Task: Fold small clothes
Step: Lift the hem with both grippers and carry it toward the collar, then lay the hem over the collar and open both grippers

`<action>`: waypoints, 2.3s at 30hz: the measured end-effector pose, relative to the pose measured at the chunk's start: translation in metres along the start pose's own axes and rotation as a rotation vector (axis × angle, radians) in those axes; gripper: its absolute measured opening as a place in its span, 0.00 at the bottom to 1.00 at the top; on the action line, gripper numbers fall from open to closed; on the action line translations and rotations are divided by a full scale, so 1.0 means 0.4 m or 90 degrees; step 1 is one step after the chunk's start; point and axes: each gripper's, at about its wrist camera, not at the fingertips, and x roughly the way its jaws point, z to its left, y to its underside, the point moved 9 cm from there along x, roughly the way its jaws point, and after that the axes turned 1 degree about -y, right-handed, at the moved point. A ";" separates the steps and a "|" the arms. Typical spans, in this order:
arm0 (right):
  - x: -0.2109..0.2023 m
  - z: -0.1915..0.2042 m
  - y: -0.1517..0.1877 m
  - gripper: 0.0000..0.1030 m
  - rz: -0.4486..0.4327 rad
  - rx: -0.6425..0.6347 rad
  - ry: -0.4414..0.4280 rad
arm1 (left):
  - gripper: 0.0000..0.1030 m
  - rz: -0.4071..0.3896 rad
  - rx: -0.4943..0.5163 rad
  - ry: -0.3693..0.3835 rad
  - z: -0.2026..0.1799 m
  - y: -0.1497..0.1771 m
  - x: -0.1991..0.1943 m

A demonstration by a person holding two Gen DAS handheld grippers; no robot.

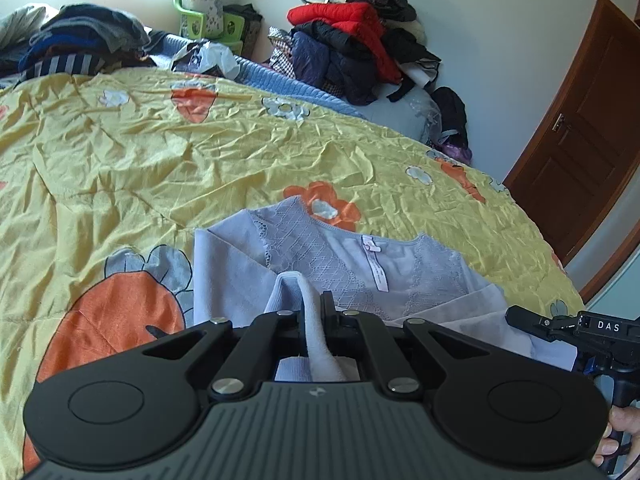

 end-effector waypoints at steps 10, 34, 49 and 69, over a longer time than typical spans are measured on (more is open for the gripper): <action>0.021 -0.063 0.000 0.24 0.030 0.024 0.038 | 0.02 0.047 -0.031 0.023 0.024 0.023 0.050; -0.084 -0.010 -0.026 0.10 0.054 0.008 -0.035 | 0.02 0.056 -0.098 0.088 0.039 -0.008 0.001; 0.052 -0.084 -0.130 0.13 0.002 0.136 -0.031 | 0.02 0.116 -0.227 0.100 0.102 -0.062 0.142; 0.154 -0.174 -0.179 0.64 -0.012 0.319 -0.050 | 0.25 0.195 -0.488 0.189 0.179 -0.083 0.216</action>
